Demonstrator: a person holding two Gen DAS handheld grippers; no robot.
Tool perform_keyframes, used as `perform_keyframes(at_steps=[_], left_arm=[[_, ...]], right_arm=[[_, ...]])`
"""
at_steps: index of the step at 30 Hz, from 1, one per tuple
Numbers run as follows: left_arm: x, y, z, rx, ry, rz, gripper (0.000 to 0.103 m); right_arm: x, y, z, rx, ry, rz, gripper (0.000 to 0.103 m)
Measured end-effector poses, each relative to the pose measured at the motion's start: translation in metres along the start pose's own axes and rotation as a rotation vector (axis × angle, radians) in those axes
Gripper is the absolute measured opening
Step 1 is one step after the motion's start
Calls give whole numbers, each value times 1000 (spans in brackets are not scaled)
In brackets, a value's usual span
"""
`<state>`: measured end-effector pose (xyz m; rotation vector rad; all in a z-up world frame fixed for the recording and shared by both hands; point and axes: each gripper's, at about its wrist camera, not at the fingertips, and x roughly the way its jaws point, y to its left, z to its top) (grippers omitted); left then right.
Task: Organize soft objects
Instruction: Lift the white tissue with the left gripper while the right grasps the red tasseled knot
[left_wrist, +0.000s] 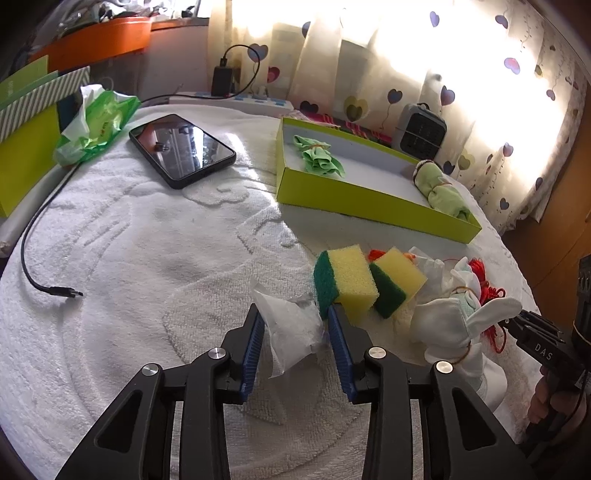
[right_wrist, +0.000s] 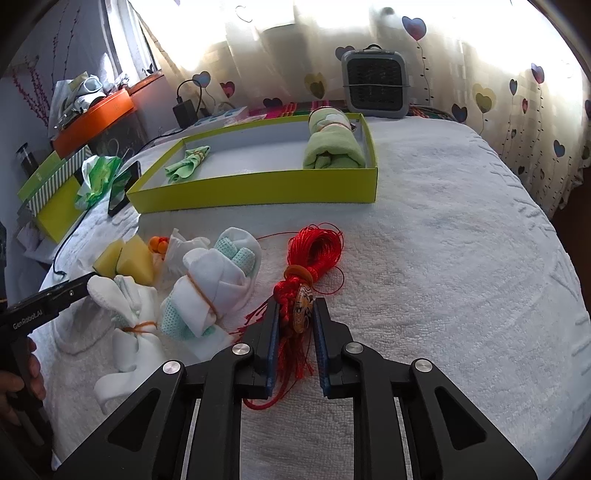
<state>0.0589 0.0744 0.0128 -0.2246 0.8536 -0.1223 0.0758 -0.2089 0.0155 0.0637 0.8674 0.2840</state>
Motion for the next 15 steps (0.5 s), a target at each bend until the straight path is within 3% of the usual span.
perform_keyframes(at_steps=[15], left_arm=[[-4,2,-1,7,-20,-3,22]], right_arm=[[-3,2,0,-6,-14,6,17]])
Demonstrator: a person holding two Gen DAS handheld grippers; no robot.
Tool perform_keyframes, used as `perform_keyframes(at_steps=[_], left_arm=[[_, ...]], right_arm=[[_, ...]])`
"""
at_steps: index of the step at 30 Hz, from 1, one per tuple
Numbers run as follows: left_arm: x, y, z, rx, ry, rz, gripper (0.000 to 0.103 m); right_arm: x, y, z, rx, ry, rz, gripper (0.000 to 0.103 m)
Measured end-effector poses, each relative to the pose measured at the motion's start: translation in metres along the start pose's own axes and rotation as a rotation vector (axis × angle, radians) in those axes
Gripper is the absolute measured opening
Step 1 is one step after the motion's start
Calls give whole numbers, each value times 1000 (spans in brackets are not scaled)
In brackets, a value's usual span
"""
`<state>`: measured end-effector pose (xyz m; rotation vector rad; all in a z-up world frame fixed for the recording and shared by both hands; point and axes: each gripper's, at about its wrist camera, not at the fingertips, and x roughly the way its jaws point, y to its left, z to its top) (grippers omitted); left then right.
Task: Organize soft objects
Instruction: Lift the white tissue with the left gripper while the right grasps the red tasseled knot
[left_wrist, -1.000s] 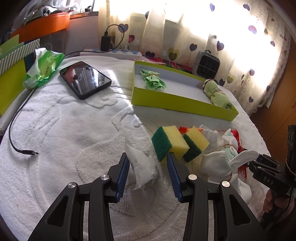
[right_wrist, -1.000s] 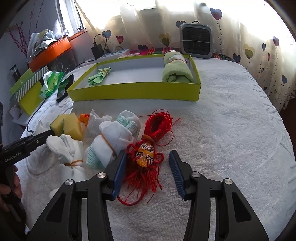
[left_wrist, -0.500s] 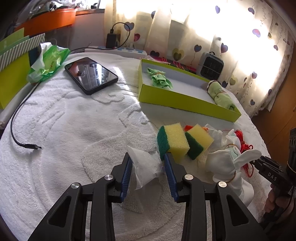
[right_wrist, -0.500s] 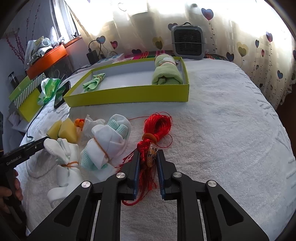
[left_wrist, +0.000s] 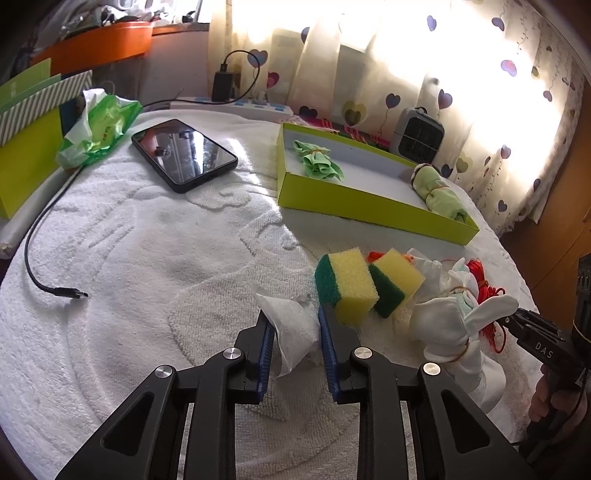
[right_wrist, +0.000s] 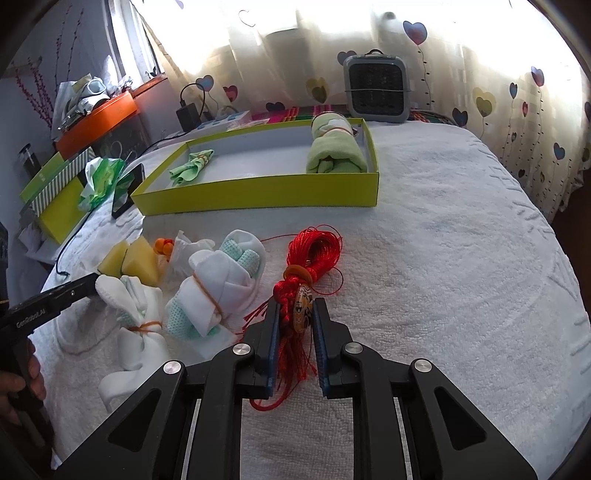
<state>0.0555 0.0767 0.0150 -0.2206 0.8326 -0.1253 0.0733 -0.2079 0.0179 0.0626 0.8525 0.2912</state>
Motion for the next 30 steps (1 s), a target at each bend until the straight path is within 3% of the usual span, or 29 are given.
perform_keyframes(at_steps=[12,30], left_arm=[[-10,-1,11,17,-35,5,22],[-11,-11,55,44,-71,-22,22]], right_arm=[[-8,2,3,0,-29,10,17],[-21,4,31,-14,-92,7,17]])
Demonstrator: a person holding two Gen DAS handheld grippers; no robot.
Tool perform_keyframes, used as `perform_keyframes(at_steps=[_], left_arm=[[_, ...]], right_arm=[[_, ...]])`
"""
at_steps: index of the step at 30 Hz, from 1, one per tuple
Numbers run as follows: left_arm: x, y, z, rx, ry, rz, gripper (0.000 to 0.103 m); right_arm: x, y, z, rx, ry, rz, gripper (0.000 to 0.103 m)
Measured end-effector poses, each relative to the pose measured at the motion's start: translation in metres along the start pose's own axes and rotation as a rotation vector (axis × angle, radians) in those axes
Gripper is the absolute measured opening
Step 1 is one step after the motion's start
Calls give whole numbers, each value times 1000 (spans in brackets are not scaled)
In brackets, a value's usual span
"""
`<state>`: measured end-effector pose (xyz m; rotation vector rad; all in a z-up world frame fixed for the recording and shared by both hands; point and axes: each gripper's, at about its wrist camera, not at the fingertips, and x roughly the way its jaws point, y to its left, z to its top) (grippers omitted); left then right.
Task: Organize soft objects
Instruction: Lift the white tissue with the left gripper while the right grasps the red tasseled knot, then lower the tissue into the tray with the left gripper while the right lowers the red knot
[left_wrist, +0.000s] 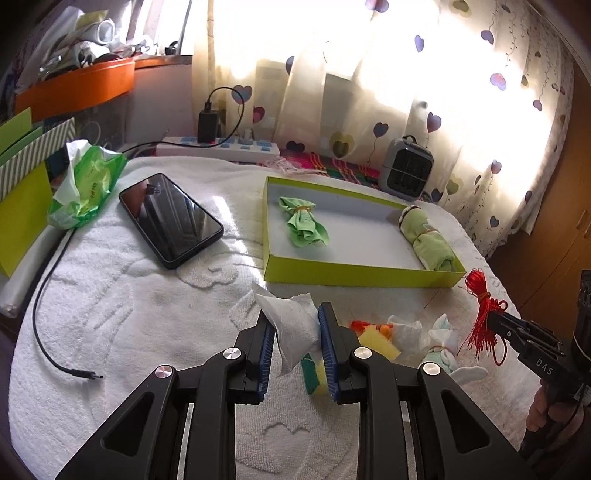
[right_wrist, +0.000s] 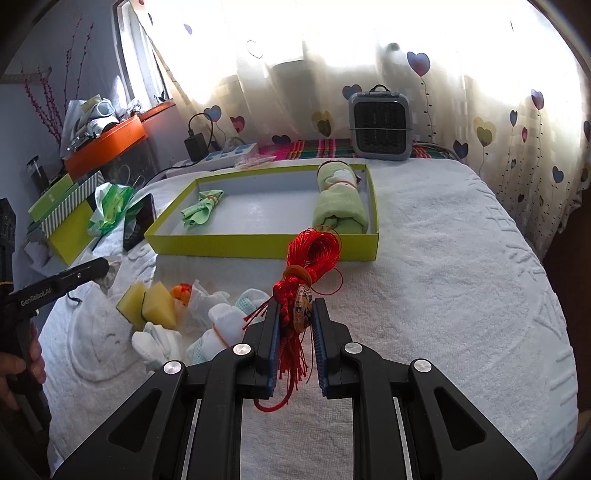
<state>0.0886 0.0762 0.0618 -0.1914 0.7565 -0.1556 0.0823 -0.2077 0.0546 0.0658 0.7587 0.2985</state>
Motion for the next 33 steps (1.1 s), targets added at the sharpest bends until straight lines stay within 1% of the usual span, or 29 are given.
perform_keyframes(at_steps=[9,14,18,21,27,33], left_arm=[[8,-8,29,36,-23,2,22],[14,-13,43,45,-33,-9,22],[24,-18,52,44,-26,-35,22],[32,-22,58,58,-24,-41,22],[49,-29,71,69,0,-71,22],[65,-34,78,76,11,-75,22]], right_arm=[[4,2,21,-18,-15,5,17],[10,5,34,-34,-19,12,17],[18,7,47,-40,-18,19,17],[26,8,54,-45,-14,19,17],[45,7,67,-41,2,20,17],[63,6,75,-41,20,16,17]])
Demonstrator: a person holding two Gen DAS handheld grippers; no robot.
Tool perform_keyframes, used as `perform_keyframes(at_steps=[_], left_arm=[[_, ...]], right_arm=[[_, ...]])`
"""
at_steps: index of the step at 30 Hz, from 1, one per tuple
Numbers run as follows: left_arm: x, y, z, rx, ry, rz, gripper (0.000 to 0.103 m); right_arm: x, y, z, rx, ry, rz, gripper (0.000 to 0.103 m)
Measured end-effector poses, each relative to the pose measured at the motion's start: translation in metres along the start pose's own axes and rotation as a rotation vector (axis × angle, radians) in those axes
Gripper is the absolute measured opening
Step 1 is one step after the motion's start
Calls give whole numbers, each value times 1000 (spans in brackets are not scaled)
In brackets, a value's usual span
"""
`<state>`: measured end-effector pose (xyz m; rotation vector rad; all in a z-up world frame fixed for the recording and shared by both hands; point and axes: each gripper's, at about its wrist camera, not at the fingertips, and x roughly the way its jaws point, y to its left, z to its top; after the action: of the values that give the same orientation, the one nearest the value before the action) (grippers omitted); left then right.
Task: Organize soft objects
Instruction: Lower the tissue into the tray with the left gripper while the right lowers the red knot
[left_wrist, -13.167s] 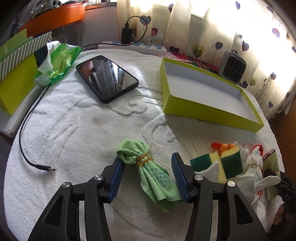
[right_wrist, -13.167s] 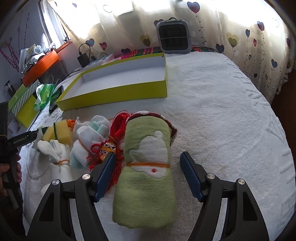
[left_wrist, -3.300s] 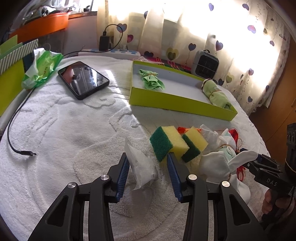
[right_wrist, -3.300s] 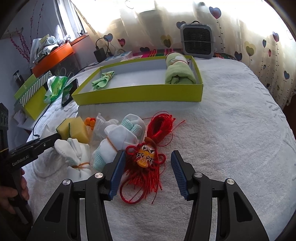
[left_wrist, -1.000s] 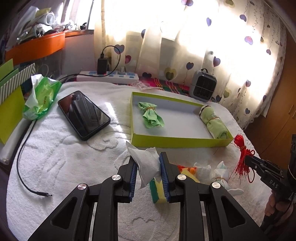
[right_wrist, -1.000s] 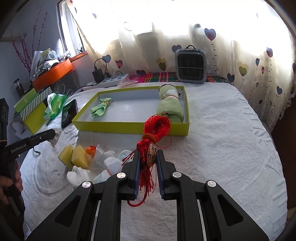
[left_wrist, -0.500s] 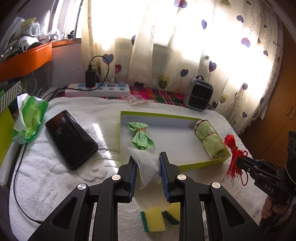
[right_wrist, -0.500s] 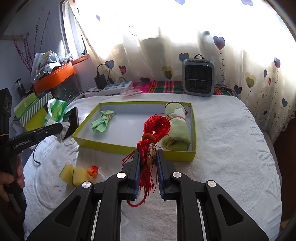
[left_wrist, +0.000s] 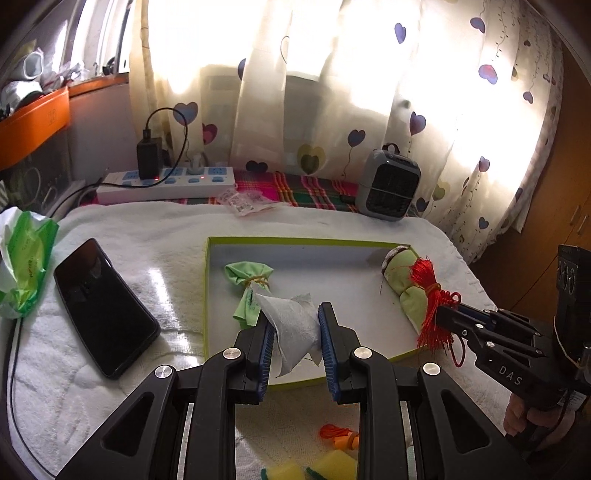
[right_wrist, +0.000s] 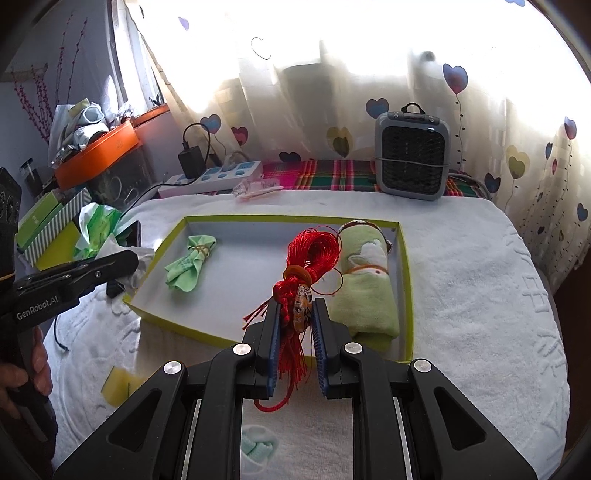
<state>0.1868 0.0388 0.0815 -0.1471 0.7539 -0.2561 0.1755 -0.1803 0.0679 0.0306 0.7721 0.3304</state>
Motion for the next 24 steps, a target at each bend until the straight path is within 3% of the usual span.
perform_keyframes(at_steps=[24], left_arm=[[52,0,4,2,74,11,22]], right_arm=[[54,-10,17,8,69,-13,17]])
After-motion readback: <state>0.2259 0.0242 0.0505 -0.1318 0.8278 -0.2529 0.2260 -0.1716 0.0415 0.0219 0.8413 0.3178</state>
